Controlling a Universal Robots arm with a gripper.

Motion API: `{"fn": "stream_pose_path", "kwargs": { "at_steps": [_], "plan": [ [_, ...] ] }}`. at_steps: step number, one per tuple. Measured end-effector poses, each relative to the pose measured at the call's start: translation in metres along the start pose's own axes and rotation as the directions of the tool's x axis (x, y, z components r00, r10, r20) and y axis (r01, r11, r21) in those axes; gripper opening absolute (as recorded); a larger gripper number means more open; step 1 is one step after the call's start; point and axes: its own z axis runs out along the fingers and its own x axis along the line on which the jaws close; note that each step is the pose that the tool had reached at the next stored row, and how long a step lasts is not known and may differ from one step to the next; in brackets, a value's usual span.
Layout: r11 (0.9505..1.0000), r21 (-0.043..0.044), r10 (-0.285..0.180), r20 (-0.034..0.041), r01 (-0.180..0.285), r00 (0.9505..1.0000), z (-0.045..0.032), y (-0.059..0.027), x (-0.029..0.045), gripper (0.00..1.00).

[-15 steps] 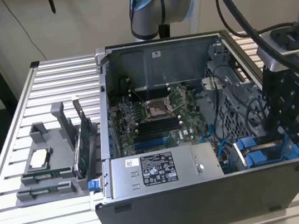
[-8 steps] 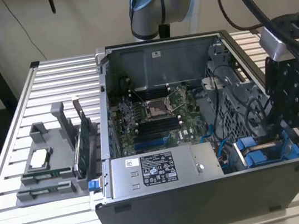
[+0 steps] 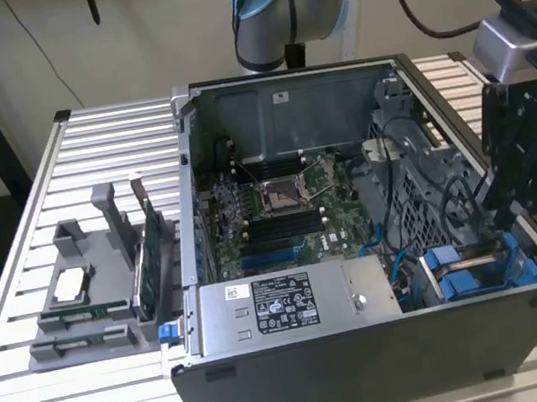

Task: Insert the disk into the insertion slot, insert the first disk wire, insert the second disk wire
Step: 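Insert the first disk wire, then insert the second disk wire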

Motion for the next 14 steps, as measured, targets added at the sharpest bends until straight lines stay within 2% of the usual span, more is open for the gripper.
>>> {"fn": "stream_pose_path", "kwargs": {
  "at_steps": [3,14],
  "plan": [
    [1.0,0.0,0.0,0.0,0.0,1.0,-0.0025,0.0001,-0.0001,0.27],
    [1.0,0.0,0.0,0.0,0.0,1.0,-0.0035,0.0001,-0.0002,0.27]
  ]
}}
